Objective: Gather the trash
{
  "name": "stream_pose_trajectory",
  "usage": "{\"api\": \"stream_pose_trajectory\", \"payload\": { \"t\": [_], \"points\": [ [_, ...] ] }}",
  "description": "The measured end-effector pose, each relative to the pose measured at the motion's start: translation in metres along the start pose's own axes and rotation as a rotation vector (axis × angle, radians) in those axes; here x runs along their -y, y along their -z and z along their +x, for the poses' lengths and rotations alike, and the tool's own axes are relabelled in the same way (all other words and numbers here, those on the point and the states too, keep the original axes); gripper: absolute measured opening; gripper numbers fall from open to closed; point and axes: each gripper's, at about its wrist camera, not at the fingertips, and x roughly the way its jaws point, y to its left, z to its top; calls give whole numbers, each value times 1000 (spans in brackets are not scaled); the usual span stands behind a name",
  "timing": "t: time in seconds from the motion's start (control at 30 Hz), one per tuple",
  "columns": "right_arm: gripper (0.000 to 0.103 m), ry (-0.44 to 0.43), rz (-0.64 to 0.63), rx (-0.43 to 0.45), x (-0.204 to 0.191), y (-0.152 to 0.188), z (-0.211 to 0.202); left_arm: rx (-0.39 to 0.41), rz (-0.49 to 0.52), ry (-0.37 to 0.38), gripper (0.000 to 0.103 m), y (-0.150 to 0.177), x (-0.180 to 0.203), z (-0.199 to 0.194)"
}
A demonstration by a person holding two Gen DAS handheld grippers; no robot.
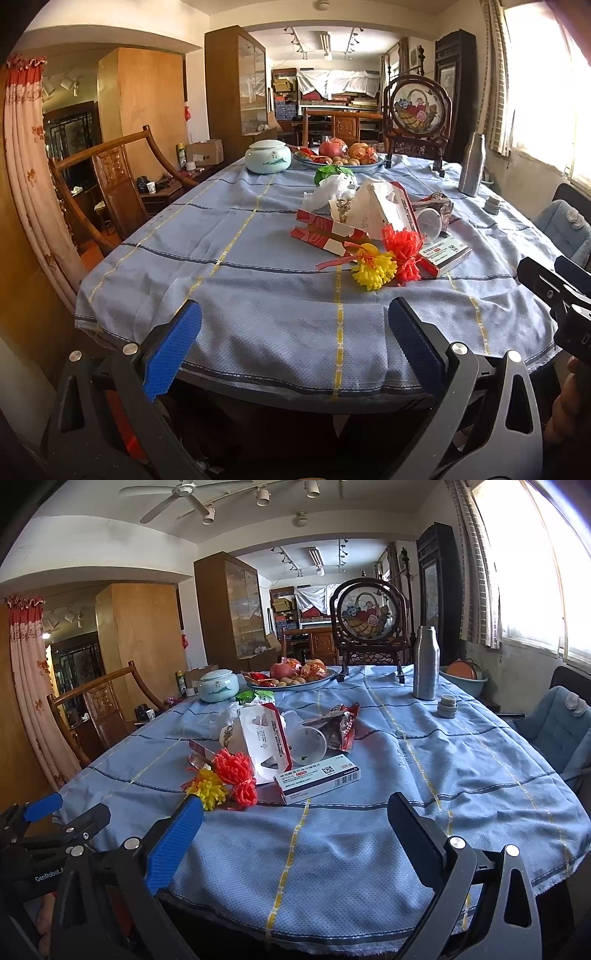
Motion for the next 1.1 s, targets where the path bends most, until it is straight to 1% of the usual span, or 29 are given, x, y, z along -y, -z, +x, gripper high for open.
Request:
{"api": "stream_pose_trajectory", "payload": {
  "t": [1.1],
  "points": [
    [98, -10, 4, -19, -1, 4, 6, -16, -2, -9, 96, 4, -2, 5]
  ]
}}
